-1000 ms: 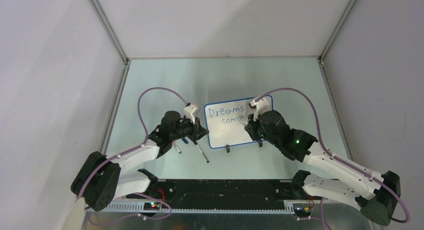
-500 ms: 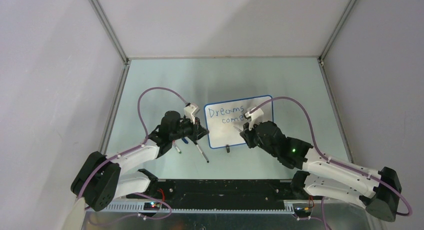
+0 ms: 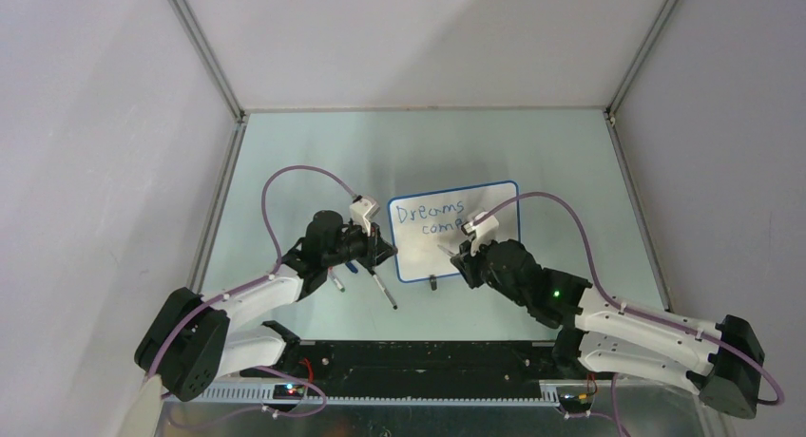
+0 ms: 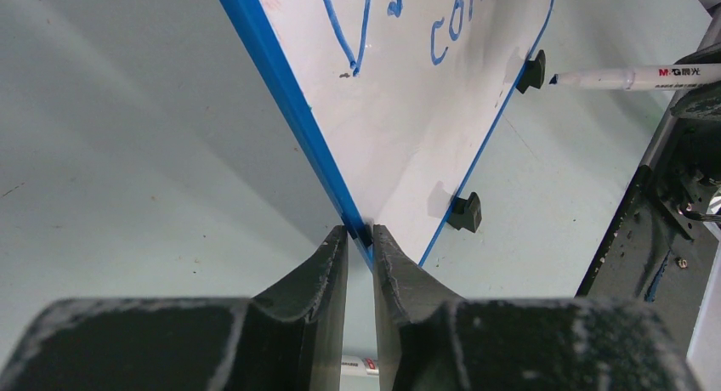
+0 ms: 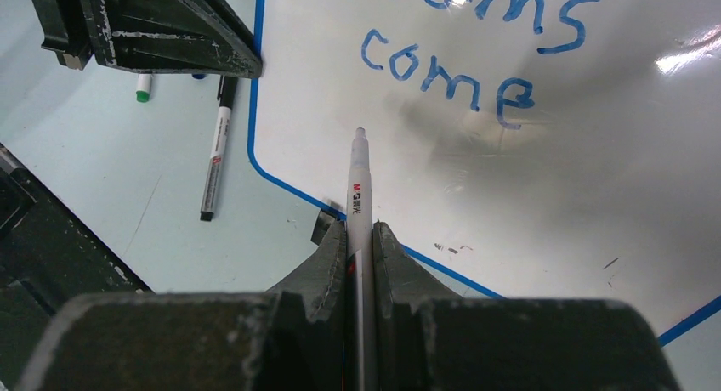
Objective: Write a sentence on the whiteboard
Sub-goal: Write a sentence with the whiteboard marker.
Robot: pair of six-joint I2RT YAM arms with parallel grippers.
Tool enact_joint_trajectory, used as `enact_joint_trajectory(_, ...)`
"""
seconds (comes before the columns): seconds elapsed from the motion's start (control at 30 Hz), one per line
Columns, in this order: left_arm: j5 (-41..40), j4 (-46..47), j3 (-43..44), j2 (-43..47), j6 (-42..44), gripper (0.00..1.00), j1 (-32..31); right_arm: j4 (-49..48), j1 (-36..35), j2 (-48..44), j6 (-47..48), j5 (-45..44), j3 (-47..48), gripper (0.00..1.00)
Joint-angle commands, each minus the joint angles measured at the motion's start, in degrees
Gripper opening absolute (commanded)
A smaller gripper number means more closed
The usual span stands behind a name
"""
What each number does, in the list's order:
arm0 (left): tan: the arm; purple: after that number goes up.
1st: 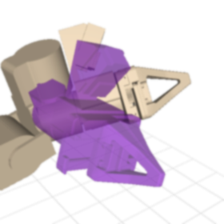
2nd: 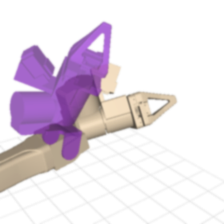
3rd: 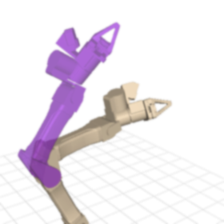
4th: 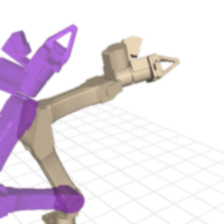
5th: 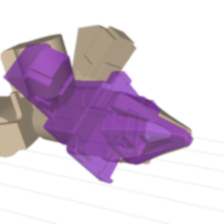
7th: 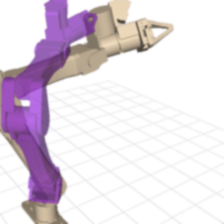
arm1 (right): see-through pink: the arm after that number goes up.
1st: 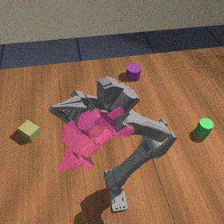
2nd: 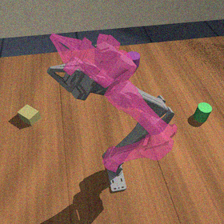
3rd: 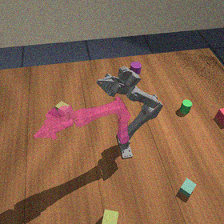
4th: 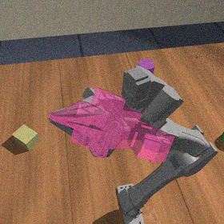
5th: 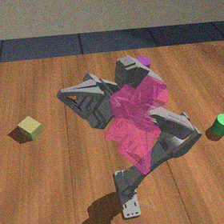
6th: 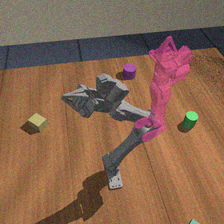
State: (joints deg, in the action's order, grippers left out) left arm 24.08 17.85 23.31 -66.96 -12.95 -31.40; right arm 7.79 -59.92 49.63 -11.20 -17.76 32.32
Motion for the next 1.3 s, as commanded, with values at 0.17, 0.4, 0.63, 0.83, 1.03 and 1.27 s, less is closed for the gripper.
enact_joint_trajectory(0.17,0.0,1.0,1.3,1.0,1.3,0.22,-0.3,-3.7,-1.1,-0.1,-1.8,-2.7,-0.5,0.0)
enact_joint_trajectory(0.4,0.0,1.1,1.2,0.9,1.3,0.22,-0.3,-3.5,-1.1,1.1,-2.3,-3.9,-0.5,0.0)
enact_joint_trajectory(0.63,0.0,1.0,1.3,1.0,1.3,0.22,-0.3,-1.9,-1.1,3.6,-2.8,-5.4,0.6,0.0)
enact_joint_trajectory(0.83,0.0,1.1,1.3,0.9,1.3,0.22,-0.3,-1.1,-0.9,5.8,-3.2,-5.9,1.4,0.0)
enact_joint_trajectory(1.03,0.0,1.1,1.3,0.9,1.3,0.22,-0.3,-1.1,-0.4,6.9,-3.1,-5.6,1.8,0.0)
enact_joint_trajectory(1.27,0.0,1.1,1.3,0.9,1.3,0.22,-0.3,-0.7,0.0,8.4,-3.1,-6.0,2.5,0.0)
